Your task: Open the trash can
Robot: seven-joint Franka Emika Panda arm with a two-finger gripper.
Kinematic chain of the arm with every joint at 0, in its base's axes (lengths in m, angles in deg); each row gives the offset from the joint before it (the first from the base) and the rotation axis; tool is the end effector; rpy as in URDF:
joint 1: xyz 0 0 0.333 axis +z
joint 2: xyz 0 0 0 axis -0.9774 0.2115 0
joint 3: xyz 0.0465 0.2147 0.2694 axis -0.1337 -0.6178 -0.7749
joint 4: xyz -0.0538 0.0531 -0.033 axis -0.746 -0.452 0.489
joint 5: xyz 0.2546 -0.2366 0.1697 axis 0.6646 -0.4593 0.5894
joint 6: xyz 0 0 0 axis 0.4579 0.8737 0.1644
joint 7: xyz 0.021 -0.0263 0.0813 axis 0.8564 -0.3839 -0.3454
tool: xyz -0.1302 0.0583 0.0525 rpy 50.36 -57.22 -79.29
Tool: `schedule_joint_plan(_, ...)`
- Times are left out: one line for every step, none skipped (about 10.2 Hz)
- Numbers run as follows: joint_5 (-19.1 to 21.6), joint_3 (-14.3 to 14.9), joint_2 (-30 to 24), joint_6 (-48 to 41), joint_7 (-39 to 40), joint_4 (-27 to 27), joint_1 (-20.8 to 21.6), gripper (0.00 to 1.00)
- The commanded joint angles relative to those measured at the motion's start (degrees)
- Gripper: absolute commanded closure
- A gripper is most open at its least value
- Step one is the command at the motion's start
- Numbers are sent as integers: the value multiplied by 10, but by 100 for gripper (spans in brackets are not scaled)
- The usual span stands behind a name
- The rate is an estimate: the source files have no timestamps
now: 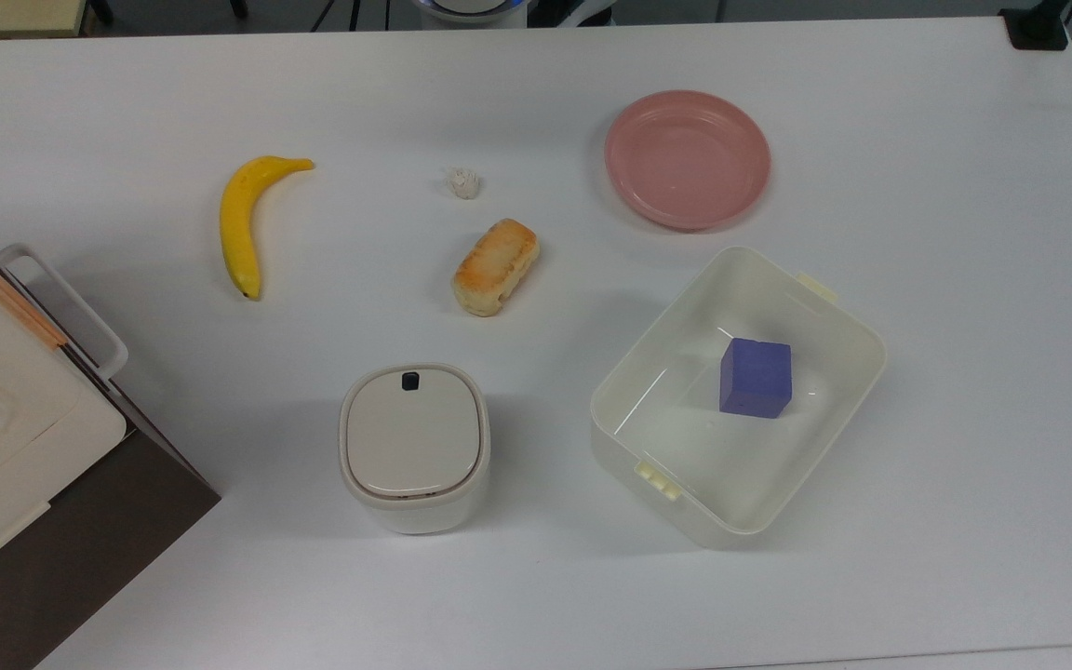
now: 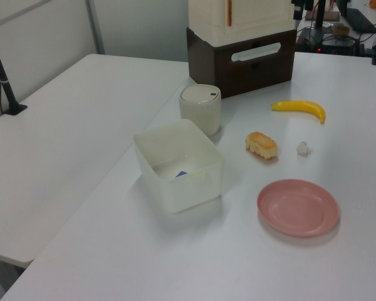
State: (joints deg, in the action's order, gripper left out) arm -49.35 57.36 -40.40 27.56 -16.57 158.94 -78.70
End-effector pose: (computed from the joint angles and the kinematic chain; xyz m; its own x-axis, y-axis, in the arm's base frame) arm 0.5280 -0.0721 0.6615 0.9900 -0.1374 0.0317 -0.1376 -0.9905 0.0037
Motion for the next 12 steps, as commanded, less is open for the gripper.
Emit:
schedule_joint_plan(-3, 4, -6, -18, 14, 6, -5, 0)
schedule_joint_plan(-3, 4, -6, -18, 14, 7, -5, 0)
schedule_joint_plan(-3, 4, -6, -19, 14, 7, -5, 0)
schedule_joint_plan(-1, 3, -6, -18, 11, 8, -3, 0)
schedule_joint_plan(-1, 3, -6, -19, 9, 8, -2, 0)
schedule_joint_plan(0, 2, -6, -18, 8, 10, -1, 0)
schedule_joint_plan(0, -1, -5, -18, 8, 11, -1, 0)
schedule_joint_plan(0, -3, -4, -16, 9, 12, 1, 0)
schedule_joint_plan(-3, -6, -1, -16, 9, 15, 2, 0)
schedule_joint_plan(-3, -6, 3, -16, 13, 19, 2, 11)
schedule_joint_plan(-3, -6, 8, -16, 15, 19, 2, 26)
schedule_joint_plan(-2, -6, 13, -17, 15, 19, 4, 47)
